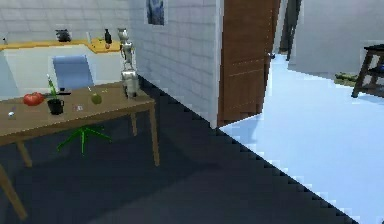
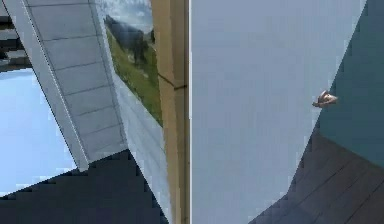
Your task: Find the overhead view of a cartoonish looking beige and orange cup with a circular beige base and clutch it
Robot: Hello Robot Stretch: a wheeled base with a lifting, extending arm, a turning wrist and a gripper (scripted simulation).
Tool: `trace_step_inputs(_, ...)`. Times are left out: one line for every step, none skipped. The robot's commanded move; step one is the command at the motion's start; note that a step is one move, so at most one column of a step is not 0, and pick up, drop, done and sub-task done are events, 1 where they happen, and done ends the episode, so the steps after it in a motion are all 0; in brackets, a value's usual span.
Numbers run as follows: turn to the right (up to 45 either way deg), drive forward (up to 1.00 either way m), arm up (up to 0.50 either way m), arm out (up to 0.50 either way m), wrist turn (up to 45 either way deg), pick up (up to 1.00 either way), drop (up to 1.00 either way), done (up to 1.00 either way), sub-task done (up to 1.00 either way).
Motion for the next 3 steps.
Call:
trace_step_inputs(-3.0,0.00,0.00,0.00,0.0,0.00,0.00,0.00,0.00)
trace_step_inputs(9.0,0.00,0.00,0.00,0.0,0.00,0.00,0.00,0.00)
trace_step_inputs(0.0,1.00,0.00,0.00,0.0,0.00,0.00,0.00,0.00)
